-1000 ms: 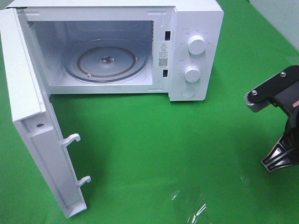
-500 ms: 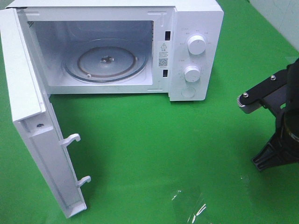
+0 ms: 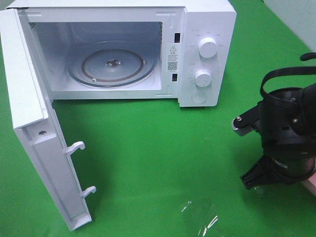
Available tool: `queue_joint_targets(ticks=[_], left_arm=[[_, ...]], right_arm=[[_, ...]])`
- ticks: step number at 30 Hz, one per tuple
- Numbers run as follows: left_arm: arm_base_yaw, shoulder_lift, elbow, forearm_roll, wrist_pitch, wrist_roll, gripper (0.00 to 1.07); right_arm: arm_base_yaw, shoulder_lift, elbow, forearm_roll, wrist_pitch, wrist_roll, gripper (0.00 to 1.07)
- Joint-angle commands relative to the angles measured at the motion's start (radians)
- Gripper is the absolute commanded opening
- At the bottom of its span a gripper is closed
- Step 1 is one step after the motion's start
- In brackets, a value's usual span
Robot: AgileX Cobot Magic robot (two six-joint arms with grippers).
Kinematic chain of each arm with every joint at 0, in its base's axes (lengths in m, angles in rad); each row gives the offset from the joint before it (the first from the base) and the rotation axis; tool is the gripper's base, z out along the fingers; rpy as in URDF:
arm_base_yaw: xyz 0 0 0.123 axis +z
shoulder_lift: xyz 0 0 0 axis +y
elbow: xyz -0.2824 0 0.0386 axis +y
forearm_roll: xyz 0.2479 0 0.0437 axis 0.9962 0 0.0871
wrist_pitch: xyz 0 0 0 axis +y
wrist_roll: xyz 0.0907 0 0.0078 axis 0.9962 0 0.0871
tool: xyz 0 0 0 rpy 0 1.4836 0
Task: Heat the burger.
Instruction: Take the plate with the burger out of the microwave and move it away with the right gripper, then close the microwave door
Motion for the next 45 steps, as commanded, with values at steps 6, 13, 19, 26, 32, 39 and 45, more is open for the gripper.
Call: queue_joint_targets(ticks=[6,13,19,26,32,39,45], left_arm=[[0.002,-0.016,0.003,-0.008,-0.008,-0.004,0.9],[0.002,-0.016,0.003,-0.008,-0.008,-0.004,0.9],[0.002,-0.016,0.003,-0.008,-0.008,-0.004,0.9],[0.002,-0.016,0.003,-0.008,-0.008,-0.004,0.9],[0.002,-0.016,0.003,-0.008,-0.008,-0.004,0.9],[0.002,-0.016,0.003,-0.008,-0.008,-0.004,0.9],[0.002,-0.016,0.003,-0.008,-0.008,-0.004,0.9]], right_arm=[[-0.037,0.085,-0.003,-0.075,0.035,0.098,0.09],[-0.05,0.036,-0.008,-0.026,0.022,0.049,0.21],[-0.05,-0.103,-0.008,0.087,-0.059,-0.065,0.4],[-0.05,-0.302,-0.008,0.284,-0.139,-0.276,0.44],[-0.05,-0.502,-0.008,0.53,-0.172,-0.667,0.51],[-0.05,-0.684,-0.008,0.732,-0.055,-0.93,0.79],[-0.05,-0.779,-0.008,0.737,0.075,-0.931,0.84]])
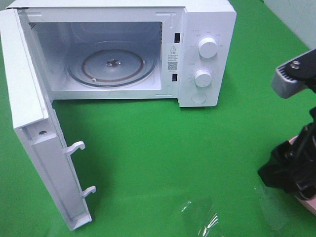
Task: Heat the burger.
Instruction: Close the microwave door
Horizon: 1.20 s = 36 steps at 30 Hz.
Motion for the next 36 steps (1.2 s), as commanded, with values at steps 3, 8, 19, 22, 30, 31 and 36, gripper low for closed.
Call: queue_joint_targets(ticks=[3,8,19,22,30,31,36], left_arm=[[0.002,-0.016,0.003,-0.008,-0.008,-0.004,0.9],[0.002,-0.016,0.003,-0.008,-0.008,-0.004,0.9],[0.002,-0.016,0.003,-0.008,-0.008,-0.004,0.9],[0.002,-0.016,0.003,-0.008,-0.008,-0.004,0.9],[0.002,-0.016,0.003,-0.008,-0.008,-0.004,0.9],[0.002,-0.016,0.003,-0.008,-0.008,-0.004,0.9],[0.002,-0.016,0.003,-0.008,-0.008,-0.004,0.9]], right_arm=[[-0.007,-0.107,-0.005,0.008,0.135,-0.019,0.83],[-0.007,-0.239,-0.004,0.008,0.22,-0.014,0.81],[-0.032,-0.527,0.079,0.005,0.245,0.005,0.78],[-0.135,-0.615,0.103,0.003,0.241,-0.022,0.76],[-0.359,-0.825,0.154,0.034,0.155,-0.055,0.76],[-0.359,-0.825,0.154,0.034,0.155,-0.055,0.76],[-0.469,-0.929,0.153,0.036,0.155,-0.072,0.76]])
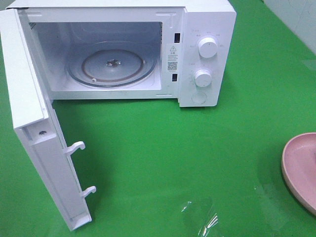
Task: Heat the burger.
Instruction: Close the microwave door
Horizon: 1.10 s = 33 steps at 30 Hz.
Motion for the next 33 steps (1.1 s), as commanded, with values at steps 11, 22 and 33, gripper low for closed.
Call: queue_joint_targets(ticks=[11,22,33], left_arm=[[0.002,-0.016,0.003,-0.008,-0.008,-0.004,0.9],[0.002,-0.016,0.003,-0.008,-0.008,-0.004,0.9],[0.002,-0.016,0.003,-0.008,-0.008,-0.004,0.9]], right_arm=[[-0.125,-0.138,0.004,0.012,-0.01,-0.029,0.76],[-0.125,-0.138,0.004,0.012,-0.01,-0.029,0.76],[-0.125,-0.138,0.004,0.012,-0.01,-0.029,0.76]])
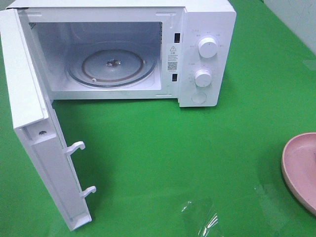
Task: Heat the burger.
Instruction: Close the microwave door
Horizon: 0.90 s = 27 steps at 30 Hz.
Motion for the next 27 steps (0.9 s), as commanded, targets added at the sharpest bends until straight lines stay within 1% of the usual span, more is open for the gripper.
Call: queue_joint_targets(ticks=[1,27], left_arm=[[0.002,-0.016,0.003,-0.008,-0.008,-0.004,0.9],[0.002,-0.016,0.003,-0.008,-0.008,-0.005,0.9]], right_arm=[[-0.009,-0.026,0.003,-0.001,-0.008,-0.016,0.76],[-0.009,-0.026,0.003,-0.001,-0.008,-0.016,0.76]])
